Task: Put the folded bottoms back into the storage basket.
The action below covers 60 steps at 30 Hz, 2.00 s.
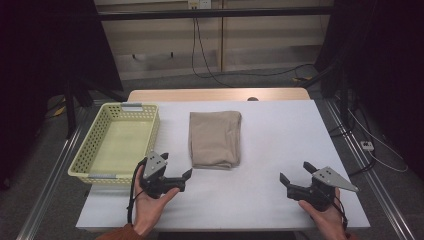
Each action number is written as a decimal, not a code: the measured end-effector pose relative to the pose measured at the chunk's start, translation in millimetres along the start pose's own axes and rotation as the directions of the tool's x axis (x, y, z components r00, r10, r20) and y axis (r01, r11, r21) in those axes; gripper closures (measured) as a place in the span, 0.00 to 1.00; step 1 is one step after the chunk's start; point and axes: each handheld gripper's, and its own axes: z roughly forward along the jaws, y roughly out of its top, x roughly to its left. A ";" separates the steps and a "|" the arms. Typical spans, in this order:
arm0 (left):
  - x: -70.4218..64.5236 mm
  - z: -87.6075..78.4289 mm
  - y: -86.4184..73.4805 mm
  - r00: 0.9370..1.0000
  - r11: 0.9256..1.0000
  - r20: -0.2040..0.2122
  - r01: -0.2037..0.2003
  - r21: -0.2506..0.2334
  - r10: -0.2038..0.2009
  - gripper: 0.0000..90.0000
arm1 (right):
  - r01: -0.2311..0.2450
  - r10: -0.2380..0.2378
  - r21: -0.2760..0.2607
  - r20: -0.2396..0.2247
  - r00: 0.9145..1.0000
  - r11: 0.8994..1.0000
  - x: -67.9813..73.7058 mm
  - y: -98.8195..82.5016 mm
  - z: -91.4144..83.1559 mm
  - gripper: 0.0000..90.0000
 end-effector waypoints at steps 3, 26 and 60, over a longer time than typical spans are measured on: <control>-3.3 3.5 5.6 1.000 1.000 0.014 -0.006 0.001 0.006 0.07 | -0.002 0.002 0.002 -0.005 1.000 1.000 -0.1 -0.1 -0.7 0.08; 7.2 50.0 31.7 0.999 0.999 0.046 0.010 0.042 -0.012 0.04 | -0.014 0.014 0.005 0.010 1.000 1.000 -3.2 -1.0 -0.3 0.07; 21.1 110.3 55.3 0.997 0.989 0.043 0.064 0.132 -0.070 0.06 | -0.009 0.009 0.018 0.002 1.000 1.000 0.0 -0.9 0.4 0.07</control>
